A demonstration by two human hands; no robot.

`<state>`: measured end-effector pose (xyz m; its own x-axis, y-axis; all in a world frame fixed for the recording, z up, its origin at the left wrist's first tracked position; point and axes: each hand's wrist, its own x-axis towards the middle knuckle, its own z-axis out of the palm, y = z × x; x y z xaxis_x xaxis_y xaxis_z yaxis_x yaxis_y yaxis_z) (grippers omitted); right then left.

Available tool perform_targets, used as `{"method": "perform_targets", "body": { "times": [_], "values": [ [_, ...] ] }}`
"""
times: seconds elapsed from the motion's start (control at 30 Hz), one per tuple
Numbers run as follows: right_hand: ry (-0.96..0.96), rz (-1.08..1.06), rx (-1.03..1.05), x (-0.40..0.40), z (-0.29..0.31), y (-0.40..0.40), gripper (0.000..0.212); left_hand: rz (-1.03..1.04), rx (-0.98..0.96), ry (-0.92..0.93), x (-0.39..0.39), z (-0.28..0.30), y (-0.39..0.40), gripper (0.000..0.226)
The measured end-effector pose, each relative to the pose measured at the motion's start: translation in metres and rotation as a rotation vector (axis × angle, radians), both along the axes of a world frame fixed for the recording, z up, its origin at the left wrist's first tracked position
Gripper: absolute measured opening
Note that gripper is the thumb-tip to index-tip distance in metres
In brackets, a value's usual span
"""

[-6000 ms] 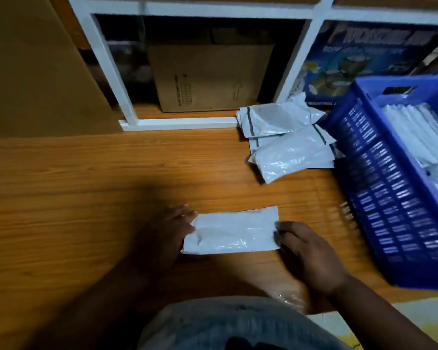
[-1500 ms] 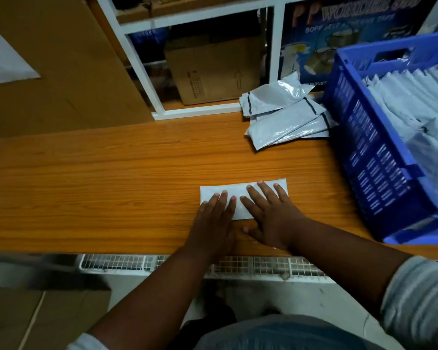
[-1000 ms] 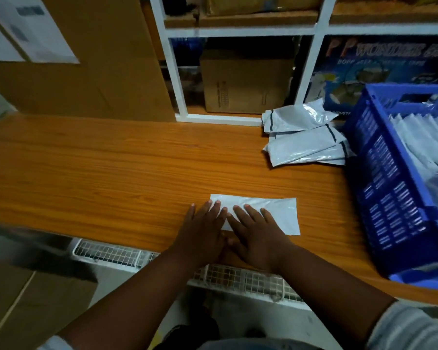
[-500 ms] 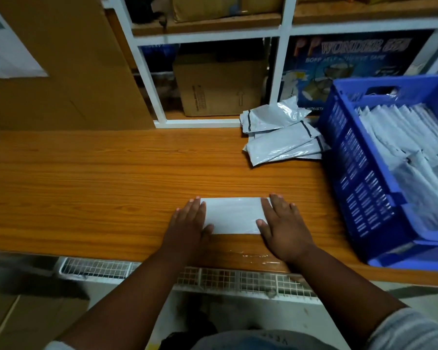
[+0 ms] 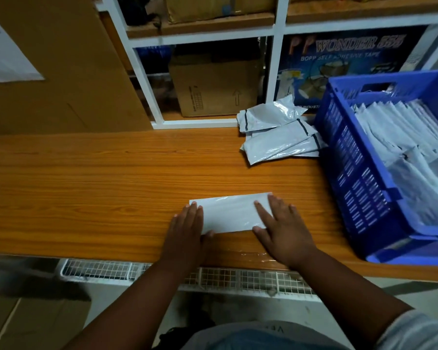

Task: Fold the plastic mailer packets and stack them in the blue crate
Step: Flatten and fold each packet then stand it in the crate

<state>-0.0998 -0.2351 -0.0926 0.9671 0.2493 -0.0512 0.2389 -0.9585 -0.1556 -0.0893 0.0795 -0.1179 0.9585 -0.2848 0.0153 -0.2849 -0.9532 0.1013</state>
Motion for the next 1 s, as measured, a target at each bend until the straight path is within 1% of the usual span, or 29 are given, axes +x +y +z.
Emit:
{"method": "perform_targets", "body": {
  "times": [0.07, 0.13, 0.2, 0.27, 0.3, 0.37, 0.4, 0.5, 0.53, 0.6, 0.67, 0.73, 0.8, 0.83, 0.9, 0.93, 1.0],
  "values": [
    [0.005, -0.102, 0.036, 0.003, 0.010, -0.007, 0.073, 0.042, 0.008, 0.010, 0.004, 0.008, 0.005, 0.082],
    [-0.039, -0.070, 0.052, 0.011, 0.023, 0.010, 0.067, 0.014, 0.021, 0.007, 0.008, 0.014, -0.003, 0.076],
    [-0.085, 0.111, 0.070, 0.023, 0.030, 0.041, 0.059, -0.089, -0.002, -0.010, 0.010, 0.021, -0.021, 0.071],
    [-0.032, 0.290, 0.085, 0.033, 0.028, 0.069, 0.065, -0.120, -0.023, 0.011, 0.012, 0.022, -0.035, 0.071],
    [0.010, 0.325, 0.071, 0.036, 0.022, 0.077, 0.070, -0.100, -0.022, 0.028, 0.012, 0.020, -0.037, 0.073],
    [0.035, 0.295, -0.016, 0.038, 0.009, 0.077, 0.072, -0.041, -0.023, 0.028, 0.010, 0.011, -0.026, 0.078],
    [0.030, 0.240, -0.050, 0.037, 0.007, 0.072, 0.075, -0.008, -0.014, 0.020, 0.008, 0.007, -0.016, 0.082],
    [0.058, 0.004, -0.094, 0.042, 0.020, 0.054, 0.099, 0.117, 0.046, 0.014, 0.002, 0.007, 0.015, 0.094],
    [0.071, -0.020, -0.123, 0.047, 0.029, 0.052, 0.104, 0.141, 0.069, 0.025, 0.002, 0.009, 0.021, 0.098],
    [0.096, 0.035, -0.163, 0.059, 0.047, 0.056, 0.112, 0.154, 0.074, 0.053, 0.002, 0.015, 0.025, 0.097],
    [0.122, 0.126, -0.166, 0.074, 0.058, 0.072, 0.113, 0.169, 0.021, 0.033, 0.003, 0.022, 0.023, 0.089],
    [0.163, 0.122, -0.171, 0.085, 0.063, 0.087, 0.113, 0.177, -0.056, 0.012, 0.002, 0.030, 0.018, 0.079],
    [0.228, 0.022, -0.152, 0.093, 0.064, 0.091, 0.102, 0.162, -0.117, -0.030, -0.004, 0.035, 0.015, 0.068],
    [0.272, -0.022, -0.118, 0.095, 0.066, 0.090, 0.090, 0.153, -0.131, -0.055, -0.006, 0.037, 0.014, 0.064],
    [0.336, -0.064, -0.078, 0.097, 0.068, 0.079, 0.054, 0.134, -0.154, -0.099, -0.009, 0.044, 0.012, 0.058],
    [0.355, -0.081, -0.084, 0.096, 0.070, 0.070, 0.040, 0.119, -0.163, -0.120, -0.008, 0.047, 0.011, 0.054],
    [0.395, -0.151, -0.088, 0.091, 0.072, 0.051, 0.024, 0.102, -0.174, -0.134, -0.004, 0.055, 0.004, 0.047]
  ]
}}
